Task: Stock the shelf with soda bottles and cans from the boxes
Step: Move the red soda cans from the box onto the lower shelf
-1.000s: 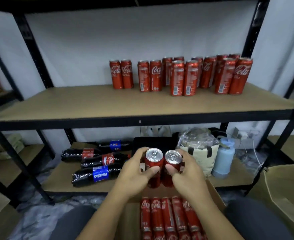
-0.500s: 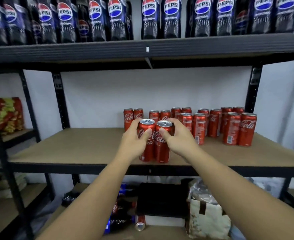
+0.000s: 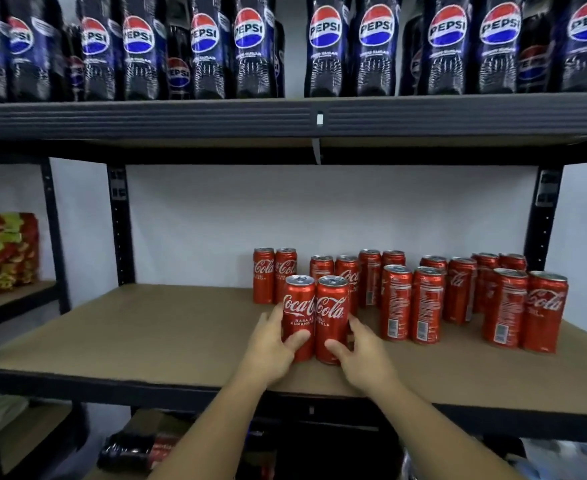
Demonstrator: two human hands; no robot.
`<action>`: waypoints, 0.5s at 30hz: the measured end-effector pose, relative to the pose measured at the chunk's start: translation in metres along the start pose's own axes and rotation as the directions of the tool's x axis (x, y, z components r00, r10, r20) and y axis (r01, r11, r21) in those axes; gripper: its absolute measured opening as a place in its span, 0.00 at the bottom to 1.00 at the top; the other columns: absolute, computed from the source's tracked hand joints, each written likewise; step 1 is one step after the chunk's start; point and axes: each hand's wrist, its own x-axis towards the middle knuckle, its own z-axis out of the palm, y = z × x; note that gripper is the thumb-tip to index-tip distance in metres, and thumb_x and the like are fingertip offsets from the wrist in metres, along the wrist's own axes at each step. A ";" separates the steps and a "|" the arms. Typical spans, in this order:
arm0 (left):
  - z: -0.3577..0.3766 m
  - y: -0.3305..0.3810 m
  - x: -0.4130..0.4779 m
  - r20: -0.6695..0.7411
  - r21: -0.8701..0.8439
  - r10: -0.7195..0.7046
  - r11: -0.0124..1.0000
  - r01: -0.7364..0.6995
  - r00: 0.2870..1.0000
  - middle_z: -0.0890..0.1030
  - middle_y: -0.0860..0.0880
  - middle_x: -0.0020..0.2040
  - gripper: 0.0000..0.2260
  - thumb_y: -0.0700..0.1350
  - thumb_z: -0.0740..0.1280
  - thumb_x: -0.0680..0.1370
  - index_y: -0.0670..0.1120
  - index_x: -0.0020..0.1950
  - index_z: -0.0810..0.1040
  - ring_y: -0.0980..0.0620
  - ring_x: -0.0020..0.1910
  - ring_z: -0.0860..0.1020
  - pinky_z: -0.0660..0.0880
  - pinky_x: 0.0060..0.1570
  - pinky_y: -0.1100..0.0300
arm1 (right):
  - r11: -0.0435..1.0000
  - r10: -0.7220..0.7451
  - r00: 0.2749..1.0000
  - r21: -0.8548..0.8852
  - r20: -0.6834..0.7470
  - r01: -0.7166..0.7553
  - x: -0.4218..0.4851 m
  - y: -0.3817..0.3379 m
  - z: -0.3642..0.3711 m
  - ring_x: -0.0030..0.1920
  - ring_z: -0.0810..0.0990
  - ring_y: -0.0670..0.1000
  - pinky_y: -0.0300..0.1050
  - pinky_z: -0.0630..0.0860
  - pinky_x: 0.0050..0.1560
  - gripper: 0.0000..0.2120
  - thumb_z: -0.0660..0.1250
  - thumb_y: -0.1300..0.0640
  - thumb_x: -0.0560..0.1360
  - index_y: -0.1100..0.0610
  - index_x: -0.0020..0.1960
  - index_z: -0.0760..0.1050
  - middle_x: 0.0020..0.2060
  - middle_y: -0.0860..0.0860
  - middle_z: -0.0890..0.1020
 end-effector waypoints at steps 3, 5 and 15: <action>0.007 -0.008 0.011 -0.038 -0.014 -0.034 0.999 0.034 0.999 0.79 0.51 0.63 0.20 0.52 0.71 0.80 0.51 0.70 0.74 0.52 0.60 0.77 0.73 0.63 0.57 | 0.997 0.021 0.999 -0.076 -0.041 -0.024 0.008 0.006 0.009 0.68 0.75 0.52 0.53 0.71 0.72 0.32 0.72 0.52 0.77 0.50 0.78 0.65 0.68 0.51 0.74; 0.012 -0.014 0.012 -0.050 -0.068 -0.079 0.995 0.075 0.996 0.80 0.52 0.63 0.19 0.49 0.71 0.80 0.50 0.70 0.73 0.57 0.57 0.77 0.73 0.61 0.59 | 0.999 0.021 0.997 -0.025 -0.069 -0.023 0.010 0.011 0.012 0.67 0.76 0.52 0.53 0.72 0.71 0.32 0.74 0.54 0.76 0.51 0.76 0.65 0.66 0.50 0.75; 0.017 -0.026 0.005 -0.239 -0.070 -0.032 0.997 0.016 0.971 0.82 0.57 0.47 0.06 0.47 0.72 0.79 0.54 0.48 0.75 0.57 0.49 0.80 0.75 0.49 0.63 | 1.000 -0.022 0.989 -0.008 -0.146 0.021 0.008 0.019 0.015 0.50 0.81 0.44 0.39 0.77 0.51 0.06 0.72 0.57 0.77 0.49 0.45 0.77 0.46 0.43 0.82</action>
